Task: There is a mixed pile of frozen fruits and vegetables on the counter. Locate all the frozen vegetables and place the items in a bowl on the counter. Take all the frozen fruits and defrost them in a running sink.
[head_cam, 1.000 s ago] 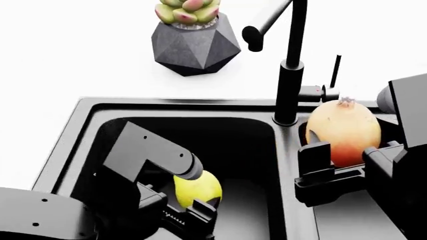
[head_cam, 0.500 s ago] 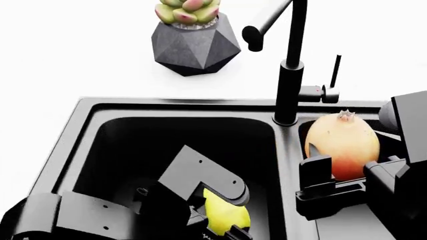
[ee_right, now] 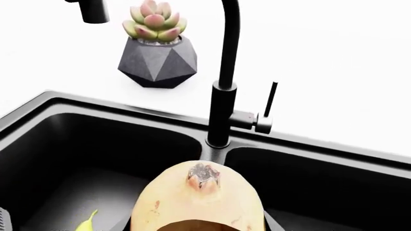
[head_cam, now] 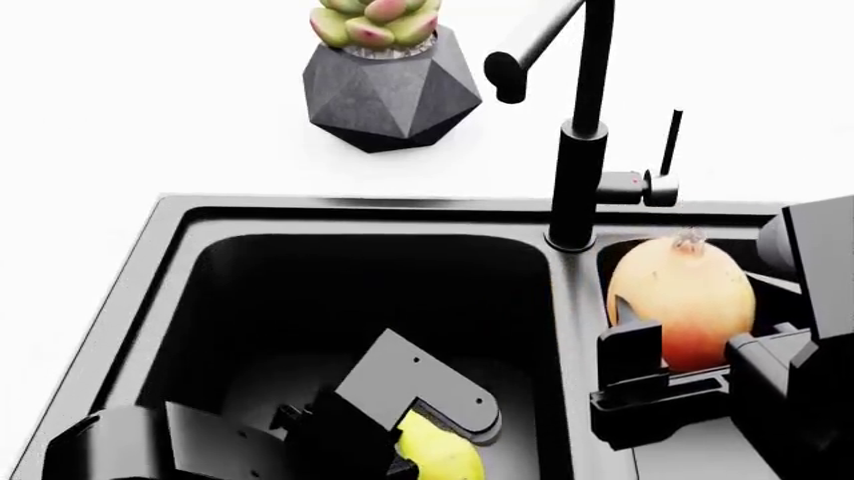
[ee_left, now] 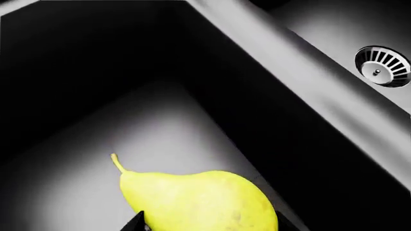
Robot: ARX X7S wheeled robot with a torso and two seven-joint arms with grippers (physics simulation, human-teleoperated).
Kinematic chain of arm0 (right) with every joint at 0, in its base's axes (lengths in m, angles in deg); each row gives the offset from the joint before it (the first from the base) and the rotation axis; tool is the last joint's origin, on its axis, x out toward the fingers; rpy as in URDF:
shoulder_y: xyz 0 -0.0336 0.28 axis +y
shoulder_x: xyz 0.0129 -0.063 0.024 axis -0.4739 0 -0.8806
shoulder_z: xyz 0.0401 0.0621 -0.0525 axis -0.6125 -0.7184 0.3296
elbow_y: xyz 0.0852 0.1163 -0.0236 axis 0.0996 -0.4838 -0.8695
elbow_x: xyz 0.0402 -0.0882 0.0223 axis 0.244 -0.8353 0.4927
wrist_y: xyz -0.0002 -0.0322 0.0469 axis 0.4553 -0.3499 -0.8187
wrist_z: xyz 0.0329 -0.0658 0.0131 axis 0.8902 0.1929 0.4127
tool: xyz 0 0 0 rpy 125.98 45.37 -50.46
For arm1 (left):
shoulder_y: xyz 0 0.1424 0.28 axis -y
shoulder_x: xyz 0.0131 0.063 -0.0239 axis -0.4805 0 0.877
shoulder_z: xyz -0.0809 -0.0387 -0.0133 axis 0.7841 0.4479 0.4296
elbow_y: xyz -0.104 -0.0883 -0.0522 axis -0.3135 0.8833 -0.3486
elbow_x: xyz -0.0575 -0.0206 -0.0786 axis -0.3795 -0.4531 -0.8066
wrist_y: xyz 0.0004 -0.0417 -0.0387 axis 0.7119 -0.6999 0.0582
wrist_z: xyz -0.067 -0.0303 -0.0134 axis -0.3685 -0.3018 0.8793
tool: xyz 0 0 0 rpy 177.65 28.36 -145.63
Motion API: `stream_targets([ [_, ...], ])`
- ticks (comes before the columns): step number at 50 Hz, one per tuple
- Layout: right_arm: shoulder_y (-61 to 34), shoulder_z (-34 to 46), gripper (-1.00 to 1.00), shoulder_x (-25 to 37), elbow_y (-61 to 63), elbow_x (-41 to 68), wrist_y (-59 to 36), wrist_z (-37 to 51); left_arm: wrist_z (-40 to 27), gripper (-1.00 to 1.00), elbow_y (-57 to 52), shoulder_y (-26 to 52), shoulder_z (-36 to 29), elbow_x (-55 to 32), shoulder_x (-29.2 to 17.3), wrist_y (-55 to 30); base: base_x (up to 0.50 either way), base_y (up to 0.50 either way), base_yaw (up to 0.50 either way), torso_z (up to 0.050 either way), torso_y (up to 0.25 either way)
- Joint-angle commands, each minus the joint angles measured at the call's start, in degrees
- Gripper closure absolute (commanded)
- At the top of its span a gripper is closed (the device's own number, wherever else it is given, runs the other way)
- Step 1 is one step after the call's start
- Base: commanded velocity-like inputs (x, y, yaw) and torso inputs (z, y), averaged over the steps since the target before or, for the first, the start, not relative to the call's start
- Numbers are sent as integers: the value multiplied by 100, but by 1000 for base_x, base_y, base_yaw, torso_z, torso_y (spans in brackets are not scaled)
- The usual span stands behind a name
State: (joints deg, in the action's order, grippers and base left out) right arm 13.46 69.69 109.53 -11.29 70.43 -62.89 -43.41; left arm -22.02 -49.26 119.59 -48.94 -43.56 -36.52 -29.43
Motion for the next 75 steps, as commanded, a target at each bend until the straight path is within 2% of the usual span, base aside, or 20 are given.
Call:
stream_targets([
  [1, 60, -71, 100, 25, 49, -195, 21, -123, -11, 100, 182, -59, -156, -5, 22, 38, 0, 0, 0, 0, 0],
  [9, 100, -73, 100, 12, 33, -201, 52, -121, -8, 100, 184, -46, -227, 23, -5, 7, 0, 0, 0, 0, 1],
  [10, 108, -78, 100, 19, 33, -197, 58, -114, -3, -100, 194, -32, -237, 29, 0, -1, 0, 0, 0, 0, 0],
  [23, 156, -70, 100, 16, 34, -208, 76, -124, -182, -100, -20, 112, -59, -287, -79, -148, 0, 0, 0, 0, 0],
  [34, 5, -27, 100, -22, -21, -104, -60, -85, -1057, -100, -945, 697, 814, -1503, -498, -461, 0, 0, 0, 1, 1],
  [43, -290, -9, 100, -131, -105, -12, -194, -50, -1542, -100, -1380, 811, 1000, -1886, -876, -603, 0, 0, 0, 0, 0],
  [51, -373, 76, 100, -269, -177, -28, -265, -79, -2169, -100, -2038, 854, 1276, -2561, -1156, -596, 0, 0, 0, 0, 0],
  [54, -448, 144, 100, -402, -230, -68, -306, -106, -2356, -100, -2306, 848, 1486, -2772, -1375, -485, 0, 0, 0, 0, 0],
  [69, -888, 630, 100, -1119, -534, -363, -667, -172, -2337, -100, -3317, 144, 2560, -2982, -2722, 207, 0, 0, 0, 0, 0],
  [75, -1153, 892, 100, -1504, -856, -543, -853, -271, -2312, -100, -3849, -45, 3103, -3459, -3500, 381, 0, 0, 0, 0, 2],
])
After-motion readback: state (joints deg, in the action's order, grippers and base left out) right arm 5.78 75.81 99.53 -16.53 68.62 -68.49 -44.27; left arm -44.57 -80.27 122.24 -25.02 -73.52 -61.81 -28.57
